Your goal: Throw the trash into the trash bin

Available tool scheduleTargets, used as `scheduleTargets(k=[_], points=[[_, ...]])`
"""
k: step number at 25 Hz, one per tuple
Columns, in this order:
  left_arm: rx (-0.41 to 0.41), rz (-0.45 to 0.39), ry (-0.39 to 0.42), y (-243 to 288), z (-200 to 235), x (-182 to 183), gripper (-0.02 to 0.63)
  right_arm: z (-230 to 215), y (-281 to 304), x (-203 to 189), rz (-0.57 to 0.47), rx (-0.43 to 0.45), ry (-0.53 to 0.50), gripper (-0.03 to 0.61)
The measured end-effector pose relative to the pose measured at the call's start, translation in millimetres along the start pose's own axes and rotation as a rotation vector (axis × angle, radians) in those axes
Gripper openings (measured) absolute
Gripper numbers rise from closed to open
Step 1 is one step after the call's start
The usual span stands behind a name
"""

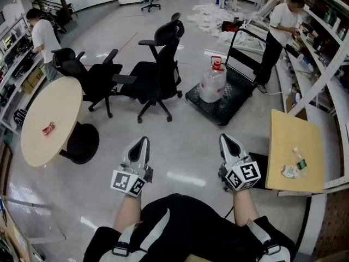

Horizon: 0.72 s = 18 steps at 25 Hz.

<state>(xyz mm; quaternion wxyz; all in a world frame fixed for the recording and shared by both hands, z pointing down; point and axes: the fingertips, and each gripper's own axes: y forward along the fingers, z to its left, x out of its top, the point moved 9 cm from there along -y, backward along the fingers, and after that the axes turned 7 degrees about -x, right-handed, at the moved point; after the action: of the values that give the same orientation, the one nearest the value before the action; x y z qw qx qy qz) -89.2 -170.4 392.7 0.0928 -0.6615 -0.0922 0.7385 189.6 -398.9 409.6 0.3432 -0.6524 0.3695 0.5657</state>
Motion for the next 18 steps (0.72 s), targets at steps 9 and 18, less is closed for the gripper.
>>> scheduleTargets(k=[9, 18], points=[[-0.312, 0.01, -0.174, 101.2, -63.0, -37.2, 0.002, -48.2, -80.7, 7.5, -0.076, -0.254, 0.046, 0.006], [-0.59, 0.078, -0.294, 176.5, -92.8, -87.7, 0.002, -85.1, -139.4, -7.2, -0.081, -0.558, 0.073, 0.006]])
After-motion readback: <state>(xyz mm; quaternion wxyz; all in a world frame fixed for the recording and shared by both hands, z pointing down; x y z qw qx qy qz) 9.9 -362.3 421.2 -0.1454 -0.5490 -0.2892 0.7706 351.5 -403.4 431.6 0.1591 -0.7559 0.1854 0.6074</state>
